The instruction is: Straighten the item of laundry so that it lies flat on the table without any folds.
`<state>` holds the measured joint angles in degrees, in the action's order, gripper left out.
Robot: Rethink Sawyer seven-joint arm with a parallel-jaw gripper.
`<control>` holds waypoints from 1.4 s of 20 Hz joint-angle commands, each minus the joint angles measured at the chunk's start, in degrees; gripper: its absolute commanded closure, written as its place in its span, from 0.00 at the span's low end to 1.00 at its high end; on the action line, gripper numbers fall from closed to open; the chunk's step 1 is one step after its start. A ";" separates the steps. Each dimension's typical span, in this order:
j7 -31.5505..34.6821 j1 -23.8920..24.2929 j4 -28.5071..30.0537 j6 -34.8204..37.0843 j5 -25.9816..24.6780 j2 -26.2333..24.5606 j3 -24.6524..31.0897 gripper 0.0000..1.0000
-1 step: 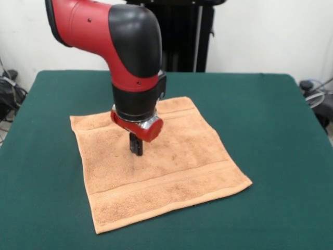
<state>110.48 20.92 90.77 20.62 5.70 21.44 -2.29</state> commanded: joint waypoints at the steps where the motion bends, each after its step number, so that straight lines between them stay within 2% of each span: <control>1: 3.90 -1.18 6.42 7.17 -2.07 9.01 0.17 1.00; 5: 1.79 -0.52 6.16 14.41 -2.18 13.62 -0.65 1.00; 11: 0.40 0.42 6.06 18.34 -3.64 16.73 -1.29 1.00; 28: -1.28 4.73 -3.17 16.91 -7.81 6.69 1.14 1.00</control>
<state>110.48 23.96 90.05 35.46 1.85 32.57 -3.00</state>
